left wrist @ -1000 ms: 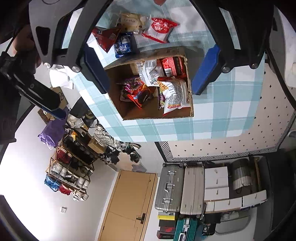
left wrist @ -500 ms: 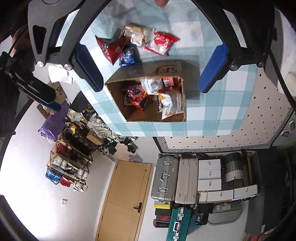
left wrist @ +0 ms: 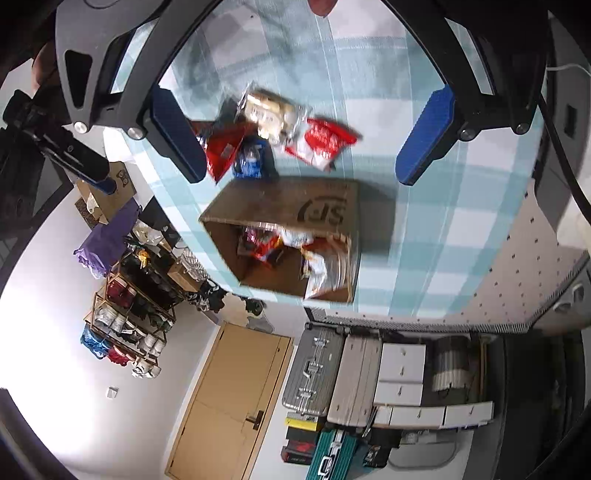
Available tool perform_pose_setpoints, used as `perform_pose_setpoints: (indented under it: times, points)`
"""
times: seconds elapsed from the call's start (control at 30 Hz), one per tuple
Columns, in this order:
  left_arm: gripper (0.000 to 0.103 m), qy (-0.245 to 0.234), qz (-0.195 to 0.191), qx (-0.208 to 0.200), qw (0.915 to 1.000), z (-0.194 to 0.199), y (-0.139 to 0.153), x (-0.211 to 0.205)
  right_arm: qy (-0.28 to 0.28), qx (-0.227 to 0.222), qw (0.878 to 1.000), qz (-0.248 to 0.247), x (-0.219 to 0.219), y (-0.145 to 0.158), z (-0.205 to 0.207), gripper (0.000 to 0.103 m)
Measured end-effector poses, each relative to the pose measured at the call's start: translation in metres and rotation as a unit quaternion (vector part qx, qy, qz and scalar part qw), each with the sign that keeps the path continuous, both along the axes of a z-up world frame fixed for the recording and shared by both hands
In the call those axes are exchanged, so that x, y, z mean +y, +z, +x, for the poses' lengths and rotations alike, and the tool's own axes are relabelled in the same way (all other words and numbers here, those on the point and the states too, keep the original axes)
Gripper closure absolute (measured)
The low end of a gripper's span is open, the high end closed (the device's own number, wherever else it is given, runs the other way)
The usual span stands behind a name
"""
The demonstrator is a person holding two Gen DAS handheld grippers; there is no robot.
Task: Organize snacks
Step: 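Withdraw both grippers from the box toward the remaining snacks, then grasp the red crisp bag with the right gripper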
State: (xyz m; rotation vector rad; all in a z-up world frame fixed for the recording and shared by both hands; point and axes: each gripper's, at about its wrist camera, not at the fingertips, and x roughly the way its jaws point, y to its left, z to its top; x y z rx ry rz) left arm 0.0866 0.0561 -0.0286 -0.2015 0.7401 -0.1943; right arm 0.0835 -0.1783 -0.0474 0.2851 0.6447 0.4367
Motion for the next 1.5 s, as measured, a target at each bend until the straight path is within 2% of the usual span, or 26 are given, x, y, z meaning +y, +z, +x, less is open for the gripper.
perform_pose_setpoints:
  times: [0.23, 0.6, 1.2, 1.23, 1.33, 1.5]
  points:
    - [0.001, 0.005, -0.002, 0.026, 0.9996, -0.007, -0.039, 0.001, -0.003, 0.038, 0.999, 0.002, 0.0, -0.04, -0.004, 0.001]
    - [0.001, 0.0, -0.001, 0.065, 0.9979, 0.005, -0.093, -0.003, 0.01, 0.087, 0.996, 0.002, 0.01, -0.096, 0.022, 0.001]
    - [0.001, -0.015, -0.016, 0.105, 0.9942, 0.02, -0.133, -0.001, 0.036, 0.124, 0.992, -0.015, 0.041, -0.144, 0.09, 0.002]
    - [0.001, -0.014, -0.017, 0.107, 0.994, 0.021, -0.135, -0.001, 0.036, 0.125, 0.991, -0.015, 0.042, -0.146, 0.091, 0.004]
    - [0.001, -0.011, -0.022, 0.109, 0.9937, 0.022, -0.138, 0.002, 0.038, 0.133, 0.99, -0.014, 0.043, -0.151, 0.097, 0.029]
    - [0.001, -0.004, -0.027, 0.114, 0.9931, 0.027, -0.14, 0.007, 0.051, 0.13, 0.99, -0.003, 0.042, -0.155, 0.094, 0.046]
